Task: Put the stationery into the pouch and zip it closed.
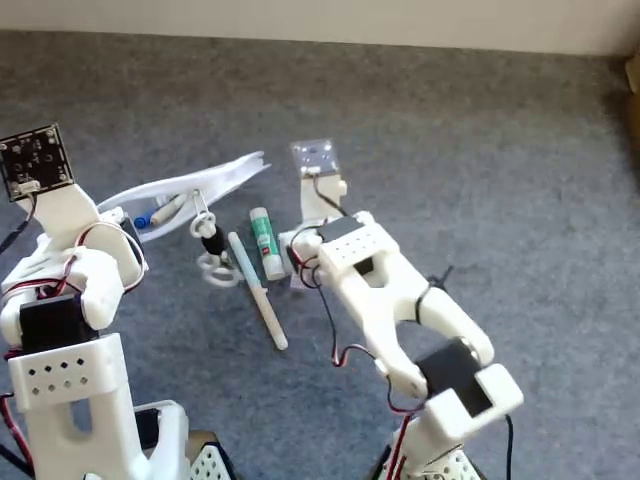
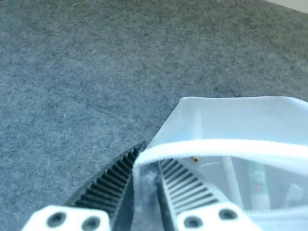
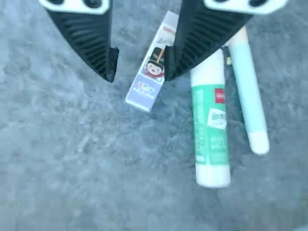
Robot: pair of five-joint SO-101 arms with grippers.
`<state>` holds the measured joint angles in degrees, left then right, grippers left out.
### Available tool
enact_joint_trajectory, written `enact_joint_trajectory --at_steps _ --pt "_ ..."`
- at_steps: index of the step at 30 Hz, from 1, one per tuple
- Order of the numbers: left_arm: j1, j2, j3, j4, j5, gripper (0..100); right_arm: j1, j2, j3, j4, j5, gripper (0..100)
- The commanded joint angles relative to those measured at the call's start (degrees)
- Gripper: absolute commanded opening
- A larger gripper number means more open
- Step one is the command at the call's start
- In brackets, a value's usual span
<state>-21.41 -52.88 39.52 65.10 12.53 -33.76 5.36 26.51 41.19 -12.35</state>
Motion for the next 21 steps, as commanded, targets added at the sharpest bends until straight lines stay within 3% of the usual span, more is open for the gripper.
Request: enact_joint_trajectory --at_steps 1,21 --pt "-1.1 0.9 0.4 -1.0 0.4 1 -1.4 0.7 -5.4 -1.5 -0.5 15.6" --pt "-1.1 0.9 0.4 -1.0 0.4 1 -1.5 7.7 -6.9 -1.3 -0.5 15.6"
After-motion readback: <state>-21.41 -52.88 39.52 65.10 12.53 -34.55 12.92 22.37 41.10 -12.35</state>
